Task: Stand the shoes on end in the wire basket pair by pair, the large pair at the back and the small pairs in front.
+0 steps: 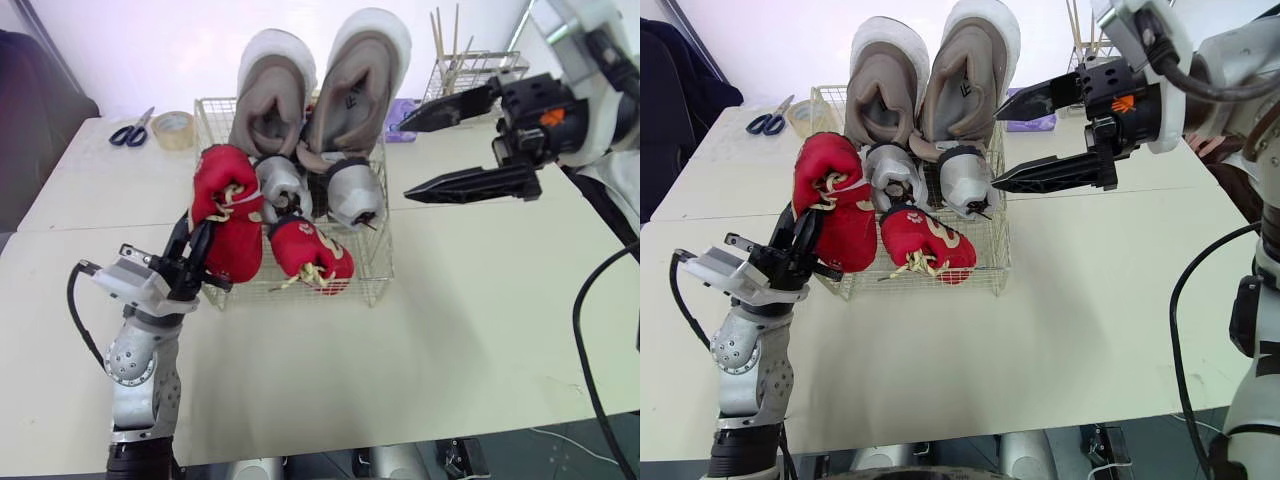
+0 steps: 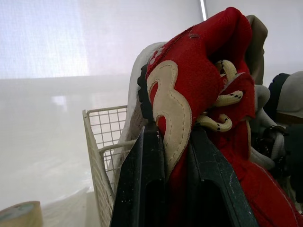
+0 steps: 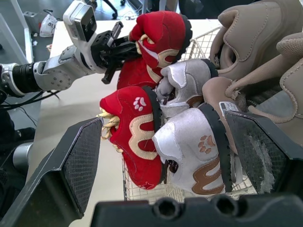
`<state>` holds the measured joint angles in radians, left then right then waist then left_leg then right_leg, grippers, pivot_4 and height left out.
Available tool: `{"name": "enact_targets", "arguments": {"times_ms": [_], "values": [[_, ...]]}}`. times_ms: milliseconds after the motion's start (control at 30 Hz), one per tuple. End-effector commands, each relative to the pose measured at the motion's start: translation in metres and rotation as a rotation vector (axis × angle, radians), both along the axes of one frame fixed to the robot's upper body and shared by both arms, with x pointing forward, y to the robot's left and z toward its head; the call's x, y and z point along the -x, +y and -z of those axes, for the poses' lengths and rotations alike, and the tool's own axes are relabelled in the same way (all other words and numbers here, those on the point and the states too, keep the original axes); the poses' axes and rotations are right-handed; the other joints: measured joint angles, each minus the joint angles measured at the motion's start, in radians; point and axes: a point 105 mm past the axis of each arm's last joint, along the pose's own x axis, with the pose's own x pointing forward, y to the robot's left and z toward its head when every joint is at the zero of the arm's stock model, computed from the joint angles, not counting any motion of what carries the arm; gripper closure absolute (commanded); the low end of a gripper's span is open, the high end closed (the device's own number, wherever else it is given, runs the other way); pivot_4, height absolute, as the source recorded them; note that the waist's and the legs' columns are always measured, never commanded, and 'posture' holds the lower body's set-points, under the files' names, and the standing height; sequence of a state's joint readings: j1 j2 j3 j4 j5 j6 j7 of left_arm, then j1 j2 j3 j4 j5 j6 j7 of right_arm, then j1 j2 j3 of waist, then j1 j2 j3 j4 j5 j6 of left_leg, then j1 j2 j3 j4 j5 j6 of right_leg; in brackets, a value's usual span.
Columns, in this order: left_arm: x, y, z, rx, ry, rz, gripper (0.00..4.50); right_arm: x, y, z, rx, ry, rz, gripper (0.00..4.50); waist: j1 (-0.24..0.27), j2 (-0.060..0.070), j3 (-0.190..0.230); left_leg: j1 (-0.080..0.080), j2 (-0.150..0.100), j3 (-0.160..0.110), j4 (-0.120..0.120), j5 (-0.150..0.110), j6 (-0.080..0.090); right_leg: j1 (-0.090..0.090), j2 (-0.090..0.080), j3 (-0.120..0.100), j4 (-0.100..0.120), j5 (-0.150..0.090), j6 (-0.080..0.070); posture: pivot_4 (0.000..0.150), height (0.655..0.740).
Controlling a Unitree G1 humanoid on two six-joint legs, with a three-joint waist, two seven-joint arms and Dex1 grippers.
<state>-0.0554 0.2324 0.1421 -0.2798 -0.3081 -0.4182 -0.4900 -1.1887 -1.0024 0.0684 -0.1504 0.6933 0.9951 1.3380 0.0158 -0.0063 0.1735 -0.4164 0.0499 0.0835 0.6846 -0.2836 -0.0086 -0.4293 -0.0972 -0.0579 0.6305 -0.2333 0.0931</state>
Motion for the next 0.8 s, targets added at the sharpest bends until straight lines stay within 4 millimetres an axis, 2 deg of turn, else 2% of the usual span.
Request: {"name": "enact_targets", "arguments": {"times_ms": [33,133,400,567,667,800], "values": [[0.005,-0.007,-0.019,-0.022,-0.081,-0.003,4.49,0.008,-0.002,-0.018,-0.030,-0.070,-0.022,0.00,-0.001,0.000,0.000,0.000,0.000,0.000,0.000,0.000,0.000,0.000,0.000,0.000,0.000,0.000,0.000,0.150,0.7400],[0.007,-0.007,-0.021,-0.035,-0.102,-0.034,4.49,0.008,-0.002,-0.018,-0.034,-0.069,-0.026,0.00,-0.001,0.000,0.000,0.000,0.000,0.000,0.000,0.000,0.000,0.000,0.000,0.000,0.000,0.000,0.000,0.150,0.7400],[0.009,0.005,0.023,-0.025,-0.009,-0.096,4.49,0.010,-0.002,-0.018,-0.050,-0.069,-0.043,0.00,-0.004,0.000,0.000,0.000,0.000,0.000,0.000,0.000,0.000,0.000,0.000,0.000,0.000,0.000,0.000,0.150,0.7400],[0.003,0.009,0.037,-0.025,0.015,-0.127,4.49,0.010,-0.001,-0.019,-0.057,-0.068,-0.050,0.00,-0.006,0.003,-0.002,0.001,0.000,0.001,-0.001,0.000,0.001,0.000,0.000,0.000,0.000,0.000,0.000,0.150,0.7400],[0.000,0.005,0.029,-0.048,-0.044,-0.121,4.49,0.010,-0.001,-0.019,-0.061,-0.068,-0.054,0.00,-0.005,0.004,-0.002,0.002,0.000,0.001,-0.001,-0.001,0.001,0.000,0.000,0.000,0.000,0.000,0.000,0.150,0.7400],[0.003,-0.004,-0.003,-0.073,-0.183,-0.107,4.49,0.010,-0.001,-0.021,-0.062,-0.066,-0.055,0.00,0.000,0.004,-0.002,0.001,0.000,0.001,-0.001,-0.001,0.001,0.000,0.000,0.000,0.000,0.000,0.000,0.150,0.7400]]}}
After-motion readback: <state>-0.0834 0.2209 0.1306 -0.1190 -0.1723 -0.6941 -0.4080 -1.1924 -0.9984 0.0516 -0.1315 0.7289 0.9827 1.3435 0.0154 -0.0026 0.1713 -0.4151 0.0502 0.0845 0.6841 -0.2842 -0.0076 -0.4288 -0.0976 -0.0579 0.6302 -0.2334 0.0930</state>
